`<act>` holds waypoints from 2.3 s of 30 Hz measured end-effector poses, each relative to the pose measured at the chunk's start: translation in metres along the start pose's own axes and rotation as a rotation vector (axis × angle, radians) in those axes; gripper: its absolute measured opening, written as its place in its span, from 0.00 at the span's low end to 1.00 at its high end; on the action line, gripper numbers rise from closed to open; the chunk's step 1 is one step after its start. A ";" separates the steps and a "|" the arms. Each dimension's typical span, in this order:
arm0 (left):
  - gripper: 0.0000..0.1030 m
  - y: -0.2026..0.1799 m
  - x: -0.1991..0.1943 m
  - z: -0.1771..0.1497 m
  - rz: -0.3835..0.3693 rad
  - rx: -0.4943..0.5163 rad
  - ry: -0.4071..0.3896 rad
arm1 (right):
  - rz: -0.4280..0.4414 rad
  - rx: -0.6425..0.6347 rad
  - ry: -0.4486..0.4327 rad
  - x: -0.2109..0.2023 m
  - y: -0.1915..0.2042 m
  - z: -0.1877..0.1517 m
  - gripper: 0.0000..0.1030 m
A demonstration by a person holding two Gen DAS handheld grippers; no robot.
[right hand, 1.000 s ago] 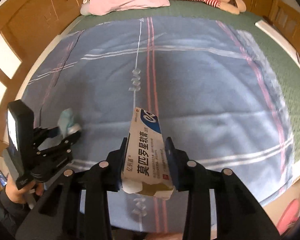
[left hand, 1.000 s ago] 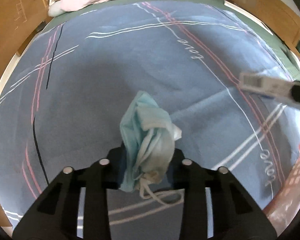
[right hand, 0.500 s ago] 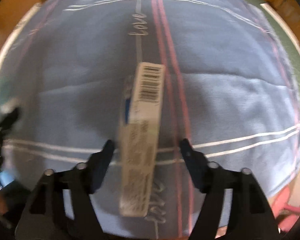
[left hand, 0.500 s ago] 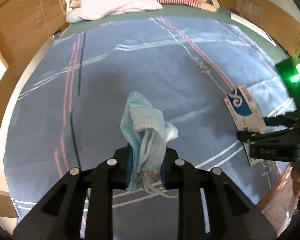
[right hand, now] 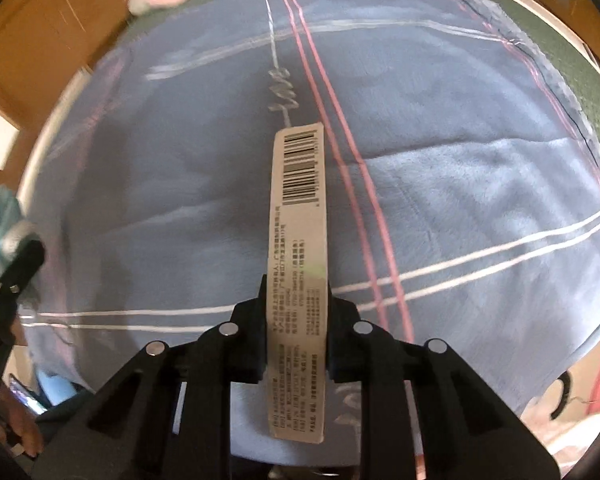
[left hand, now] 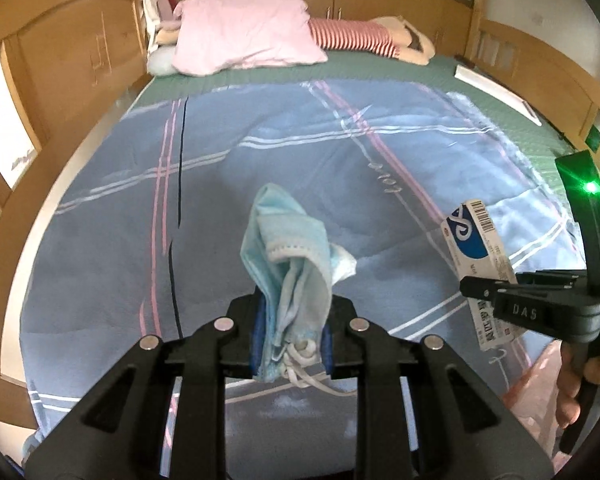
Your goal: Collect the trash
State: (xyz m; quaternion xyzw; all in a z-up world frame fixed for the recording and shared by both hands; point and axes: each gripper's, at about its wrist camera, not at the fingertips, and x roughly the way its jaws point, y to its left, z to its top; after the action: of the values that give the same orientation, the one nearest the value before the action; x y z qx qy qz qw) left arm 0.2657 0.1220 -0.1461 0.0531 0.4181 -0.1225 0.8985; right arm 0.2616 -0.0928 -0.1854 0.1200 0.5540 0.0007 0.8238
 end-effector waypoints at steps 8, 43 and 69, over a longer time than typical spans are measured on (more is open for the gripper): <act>0.22 -0.015 -0.028 -0.006 -0.060 0.048 -0.054 | 0.015 0.024 -0.198 -0.078 -0.007 -0.043 0.22; 0.22 -0.216 -0.100 -0.106 -0.584 0.432 -0.001 | -0.222 0.392 -0.302 -0.231 -0.161 -0.185 0.66; 0.96 -0.179 -0.185 -0.119 -0.190 0.090 -0.027 | -0.166 0.202 -0.509 -0.272 -0.135 -0.232 0.91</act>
State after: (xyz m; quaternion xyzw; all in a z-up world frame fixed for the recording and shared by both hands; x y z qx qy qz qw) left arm 0.0157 0.0058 -0.0804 0.0517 0.4031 -0.2267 0.8851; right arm -0.0730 -0.2146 -0.0467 0.1522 0.3347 -0.1520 0.9174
